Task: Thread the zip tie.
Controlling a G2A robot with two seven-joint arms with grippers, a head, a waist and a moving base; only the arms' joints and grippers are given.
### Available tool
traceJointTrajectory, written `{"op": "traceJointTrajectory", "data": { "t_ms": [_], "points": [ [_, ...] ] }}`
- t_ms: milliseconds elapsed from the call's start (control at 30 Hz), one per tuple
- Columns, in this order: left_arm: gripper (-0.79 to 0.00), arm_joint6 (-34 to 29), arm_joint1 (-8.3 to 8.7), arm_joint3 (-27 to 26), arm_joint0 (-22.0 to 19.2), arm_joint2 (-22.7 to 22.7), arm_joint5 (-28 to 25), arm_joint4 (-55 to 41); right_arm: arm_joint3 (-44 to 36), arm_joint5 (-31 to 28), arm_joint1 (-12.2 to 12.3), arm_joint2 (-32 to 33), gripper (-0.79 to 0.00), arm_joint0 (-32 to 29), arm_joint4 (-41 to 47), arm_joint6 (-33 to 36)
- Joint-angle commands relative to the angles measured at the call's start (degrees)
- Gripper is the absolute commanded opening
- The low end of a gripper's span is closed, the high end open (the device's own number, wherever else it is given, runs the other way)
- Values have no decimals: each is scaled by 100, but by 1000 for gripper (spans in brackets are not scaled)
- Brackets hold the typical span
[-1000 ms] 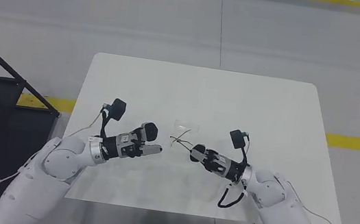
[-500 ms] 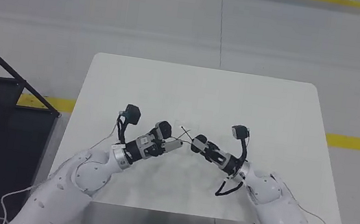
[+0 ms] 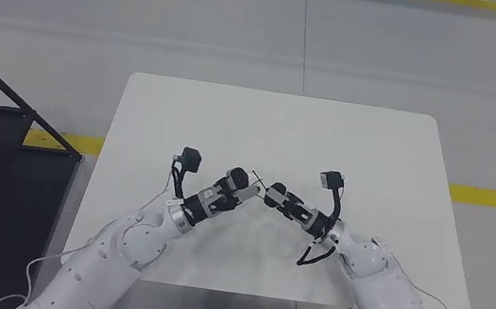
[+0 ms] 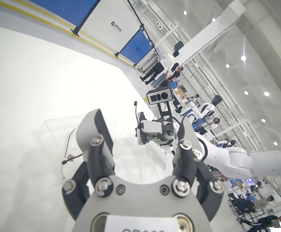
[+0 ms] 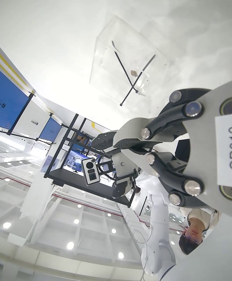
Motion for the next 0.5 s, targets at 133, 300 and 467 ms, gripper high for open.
{"op": "traceJointTrajectory", "data": {
  "t_ms": [133,300,467],
  "points": [
    [-594,-18,-68,137,-98,70,38,-45,27,-17,-15,24,-785,10,-6,92],
    [-640,61,-127,211,-131,126,45,-57,-8,-27,-24,51,-785,-6,-26,142],
    [-739,93,-182,264,-171,179,41,-22,-24,-16,-34,80,-785,-24,-39,158]
  ]
}}
